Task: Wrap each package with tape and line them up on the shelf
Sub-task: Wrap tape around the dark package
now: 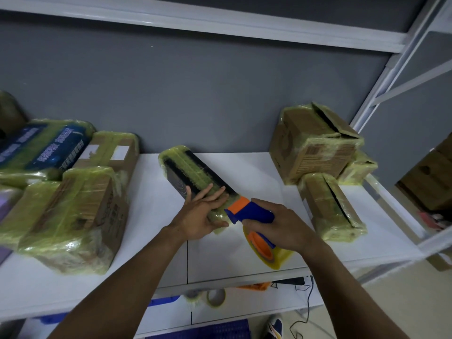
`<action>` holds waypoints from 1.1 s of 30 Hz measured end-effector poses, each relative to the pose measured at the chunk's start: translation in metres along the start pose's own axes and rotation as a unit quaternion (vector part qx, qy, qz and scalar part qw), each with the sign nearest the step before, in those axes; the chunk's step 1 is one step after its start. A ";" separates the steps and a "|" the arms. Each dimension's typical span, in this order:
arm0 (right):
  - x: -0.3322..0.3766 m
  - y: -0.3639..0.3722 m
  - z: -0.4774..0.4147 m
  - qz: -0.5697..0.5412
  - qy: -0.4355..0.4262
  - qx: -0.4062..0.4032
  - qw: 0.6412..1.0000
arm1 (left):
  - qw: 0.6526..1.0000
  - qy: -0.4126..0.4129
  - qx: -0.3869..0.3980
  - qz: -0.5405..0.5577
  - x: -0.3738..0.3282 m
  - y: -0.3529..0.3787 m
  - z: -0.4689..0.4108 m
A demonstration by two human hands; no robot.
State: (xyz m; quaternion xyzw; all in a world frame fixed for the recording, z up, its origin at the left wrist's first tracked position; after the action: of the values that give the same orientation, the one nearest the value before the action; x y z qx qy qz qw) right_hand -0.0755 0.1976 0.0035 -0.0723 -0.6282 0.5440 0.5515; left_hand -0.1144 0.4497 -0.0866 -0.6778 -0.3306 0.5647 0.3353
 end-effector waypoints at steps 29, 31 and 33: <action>-0.027 0.027 0.017 0.031 0.027 0.033 0.999 | 0.988 -0.146 -0.053 0.021 -0.042 0.001 -0.014; -0.022 0.031 0.007 0.047 0.030 0.028 0.998 | 0.987 -0.147 -0.054 0.018 -0.043 0.001 -0.014; -0.018 0.035 -0.003 0.054 0.039 0.023 0.997 | 0.986 -0.153 -0.056 0.029 -0.042 0.000 -0.013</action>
State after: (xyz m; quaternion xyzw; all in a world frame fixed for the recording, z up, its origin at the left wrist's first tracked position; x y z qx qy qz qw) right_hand -0.0842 0.2010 -0.0352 -0.1148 -0.5886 0.5842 0.5469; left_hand -0.1073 0.4136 -0.0618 -0.6103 -0.3895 0.6517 0.2260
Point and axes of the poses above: each hand's wrist, its own z-axis away from the middle knuckle, its own y-axis out of the palm, x = y × z, the point moved 1 cm from there along -z, towards the middle knuckle, and after that the axes turned 11 degrees about z, right-handed, at the moved point
